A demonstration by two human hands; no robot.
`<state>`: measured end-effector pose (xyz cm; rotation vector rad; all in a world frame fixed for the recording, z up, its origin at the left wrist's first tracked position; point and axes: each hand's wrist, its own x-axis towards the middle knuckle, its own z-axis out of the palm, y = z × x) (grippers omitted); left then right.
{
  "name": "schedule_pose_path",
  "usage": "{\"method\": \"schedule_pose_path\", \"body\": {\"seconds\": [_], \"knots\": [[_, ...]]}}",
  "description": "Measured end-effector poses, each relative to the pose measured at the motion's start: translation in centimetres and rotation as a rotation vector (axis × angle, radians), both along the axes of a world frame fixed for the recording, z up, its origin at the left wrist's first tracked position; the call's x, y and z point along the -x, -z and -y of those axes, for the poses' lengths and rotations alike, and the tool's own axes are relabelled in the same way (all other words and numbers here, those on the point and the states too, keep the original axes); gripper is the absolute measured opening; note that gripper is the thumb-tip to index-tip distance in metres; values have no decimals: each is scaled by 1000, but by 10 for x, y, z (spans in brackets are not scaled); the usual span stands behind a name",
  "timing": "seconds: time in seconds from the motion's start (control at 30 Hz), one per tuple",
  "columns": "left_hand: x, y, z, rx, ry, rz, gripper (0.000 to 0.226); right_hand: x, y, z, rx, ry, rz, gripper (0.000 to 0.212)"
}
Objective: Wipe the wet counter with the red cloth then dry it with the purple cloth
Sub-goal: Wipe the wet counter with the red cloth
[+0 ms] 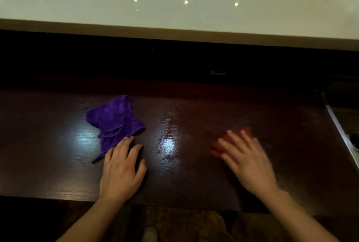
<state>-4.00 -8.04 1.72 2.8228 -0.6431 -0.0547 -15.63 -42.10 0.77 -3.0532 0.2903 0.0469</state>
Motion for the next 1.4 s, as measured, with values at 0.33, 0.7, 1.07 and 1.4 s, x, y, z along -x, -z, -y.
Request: {"method": "schedule_pose_path", "body": {"seconds": [0.33,0.7,1.07,1.4], "knots": [[2,-5,10,-59,0,33,57,25,4,-27,-31,-37,46,46],[18,1,77,-104,35,-49,63,20,0,-33,-33,9,19,47],[17,6,78,-103,8,-26,58,-51,-8,22,-75,373,21,49],[18,3,80,-67,-12,-26,61,47,-8,108,-73,665,61,49]]}}
